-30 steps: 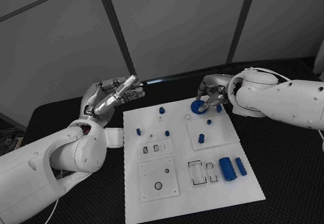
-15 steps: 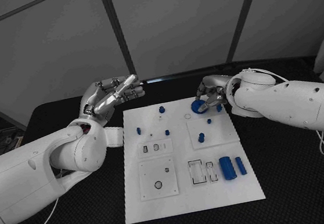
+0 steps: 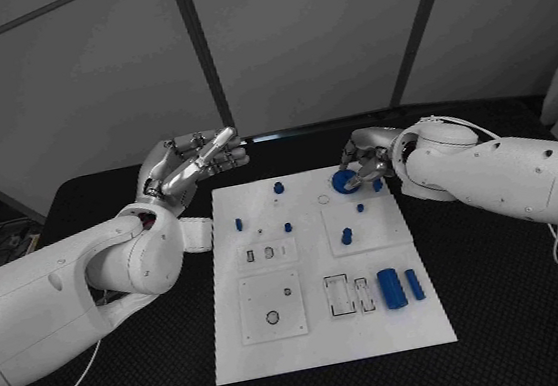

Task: Assemble the parts on the task board

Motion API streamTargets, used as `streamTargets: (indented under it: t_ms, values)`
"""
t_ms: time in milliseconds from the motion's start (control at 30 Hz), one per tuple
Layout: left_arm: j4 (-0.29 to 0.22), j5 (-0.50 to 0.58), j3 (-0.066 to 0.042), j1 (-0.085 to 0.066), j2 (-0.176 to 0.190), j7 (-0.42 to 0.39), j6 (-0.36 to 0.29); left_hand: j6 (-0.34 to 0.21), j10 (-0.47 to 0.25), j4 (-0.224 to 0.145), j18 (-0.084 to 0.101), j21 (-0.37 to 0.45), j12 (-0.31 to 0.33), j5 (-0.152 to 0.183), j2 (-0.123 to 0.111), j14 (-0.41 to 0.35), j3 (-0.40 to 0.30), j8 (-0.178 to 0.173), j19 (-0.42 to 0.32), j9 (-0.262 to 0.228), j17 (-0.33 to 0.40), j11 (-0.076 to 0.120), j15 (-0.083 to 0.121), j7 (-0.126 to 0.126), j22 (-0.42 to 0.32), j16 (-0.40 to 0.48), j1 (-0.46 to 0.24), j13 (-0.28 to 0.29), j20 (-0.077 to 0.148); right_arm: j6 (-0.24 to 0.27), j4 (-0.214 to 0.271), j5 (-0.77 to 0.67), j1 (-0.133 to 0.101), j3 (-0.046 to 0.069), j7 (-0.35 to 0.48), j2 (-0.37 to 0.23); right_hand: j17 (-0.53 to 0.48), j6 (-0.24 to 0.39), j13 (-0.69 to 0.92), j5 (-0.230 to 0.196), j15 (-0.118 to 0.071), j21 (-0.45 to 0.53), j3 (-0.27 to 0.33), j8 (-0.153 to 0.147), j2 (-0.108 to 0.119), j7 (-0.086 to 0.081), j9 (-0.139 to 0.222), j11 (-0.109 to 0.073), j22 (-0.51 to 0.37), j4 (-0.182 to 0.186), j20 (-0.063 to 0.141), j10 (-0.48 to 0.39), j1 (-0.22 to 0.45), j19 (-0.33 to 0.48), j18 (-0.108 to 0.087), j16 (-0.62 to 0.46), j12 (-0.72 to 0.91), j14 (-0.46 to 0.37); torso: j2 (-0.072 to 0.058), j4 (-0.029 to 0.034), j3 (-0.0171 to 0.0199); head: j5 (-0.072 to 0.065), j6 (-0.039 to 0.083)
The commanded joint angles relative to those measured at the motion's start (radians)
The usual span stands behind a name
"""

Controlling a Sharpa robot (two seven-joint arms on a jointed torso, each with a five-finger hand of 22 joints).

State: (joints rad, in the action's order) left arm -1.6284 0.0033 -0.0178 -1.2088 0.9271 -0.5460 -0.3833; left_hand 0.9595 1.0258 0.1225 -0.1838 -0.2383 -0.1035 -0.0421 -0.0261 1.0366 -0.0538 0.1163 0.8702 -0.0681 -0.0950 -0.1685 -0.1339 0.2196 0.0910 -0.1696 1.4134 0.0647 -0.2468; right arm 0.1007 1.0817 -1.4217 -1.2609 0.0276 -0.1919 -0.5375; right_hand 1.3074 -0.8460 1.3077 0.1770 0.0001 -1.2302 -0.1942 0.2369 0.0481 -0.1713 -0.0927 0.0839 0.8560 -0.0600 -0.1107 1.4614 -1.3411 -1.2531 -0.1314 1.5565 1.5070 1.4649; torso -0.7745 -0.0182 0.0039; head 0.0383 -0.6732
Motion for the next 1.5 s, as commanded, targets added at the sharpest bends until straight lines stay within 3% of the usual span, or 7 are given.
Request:
streamTargets:
  t_ms: [33,400,733,1067,1333,1500]
  values:
    - [-0.001,-0.002,-0.001,-0.001,0.000,-0.004,0.011,0.007,0.007,-0.005,0.000,0.005,0.007,-0.005,0.009,0.010,-0.001,-0.004,0.006,0.001,0.001,-0.002,0.001,-0.003,-0.001,0.007,0.000,0.001,-0.002,0.004,0.000,-0.019,0.002,-0.002,0.003,-0.002,0.242,-0.008,0.173,0.001,0.006,-0.004,-0.012,0.006,-0.012,0.000,-0.003,0.000,0.002,-0.005,0.001,0.049,-0.006,-0.005,0.005,0.007,0.006,0.101,0.000,-0.0005,0.0004,-0.001,-0.001]
    - [0.000,-0.002,-0.001,-0.001,-0.001,-0.004,0.010,0.007,0.007,-0.005,0.000,0.005,0.007,-0.005,0.009,0.010,-0.001,-0.004,0.006,0.001,0.001,-0.002,0.001,-0.003,-0.001,0.007,0.000,0.001,-0.002,0.090,0.011,-0.058,0.002,-0.002,0.030,-0.001,0.247,-0.075,0.190,-0.001,-0.007,-0.011,-0.049,0.030,-0.035,0.014,-0.006,-0.010,0.011,-0.014,0.011,0.062,0.004,-0.005,0.005,0.009,0.017,0.102,0.000,-0.0001,-0.0001,-0.002,-0.001]
    - [0.000,-0.002,-0.001,-0.001,-0.001,-0.003,0.011,0.007,0.007,-0.005,0.000,0.005,0.007,-0.005,0.009,0.010,-0.001,-0.004,0.006,0.001,0.001,-0.002,0.001,-0.003,-0.001,0.007,0.000,0.001,-0.002,0.140,0.028,-0.071,0.003,-0.002,0.045,-0.004,0.249,-0.102,0.195,0.000,-0.014,-0.014,-0.061,0.032,-0.038,0.025,-0.005,-0.020,0.014,-0.015,0.017,0.065,0.017,-0.006,0.006,0.010,0.020,0.102,0.000,-0.0004,0.0002,-0.002,-0.002]
    - [-0.001,-0.002,-0.001,-0.001,0.002,-0.002,0.011,0.007,0.007,-0.005,0.000,0.005,0.007,-0.005,0.009,0.010,-0.001,-0.004,0.006,0.001,0.001,-0.002,0.001,-0.003,-0.001,0.007,0.000,0.001,-0.002,0.175,0.112,-0.136,0.003,-0.001,0.031,-0.018,0.253,-0.111,0.195,0.006,-0.017,-0.016,-0.068,0.029,-0.036,0.029,-0.003,-0.024,0.016,-0.019,0.020,0.066,0.020,-0.007,0.006,0.011,0.020,0.103,0.001,-0.0015,-0.0005,0.002,0.000]
    - [0.000,-0.002,-0.001,-0.001,0.000,-0.002,0.011,0.007,0.007,-0.005,0.000,0.005,0.007,-0.005,0.009,0.010,-0.001,-0.004,0.006,0.001,0.001,-0.002,0.001,-0.003,-0.001,0.007,0.000,0.001,-0.002,0.183,0.133,-0.209,0.002,-0.002,0.012,0.044,0.253,-0.113,0.194,0.007,-0.018,-0.016,-0.070,0.028,-0.034,0.030,-0.002,-0.025,0.015,-0.020,0.021,0.065,0.021,-0.007,0.006,0.011,0.019,0.103,0.000,0.0033,-0.0006,0.001,0.001]
    - [0.001,-0.002,-0.001,-0.001,-0.003,-0.001,0.011,0.007,0.007,-0.005,0.000,0.005,0.007,-0.005,0.009,0.010,-0.001,-0.004,0.006,0.001,0.001,-0.002,0.001,-0.003,-0.001,0.007,0.000,0.001,-0.002,0.188,0.123,-0.232,0.002,-0.008,0.005,0.087,0.253,-0.118,0.194,0.016,-0.019,-0.016,-0.077,0.022,-0.031,0.031,0.000,-0.026,0.016,-0.024,0.023,0.065,0.023,-0.007,0.006,0.011,0.019,0.103,0.000,0.0024,-0.0006,0.004,0.002]
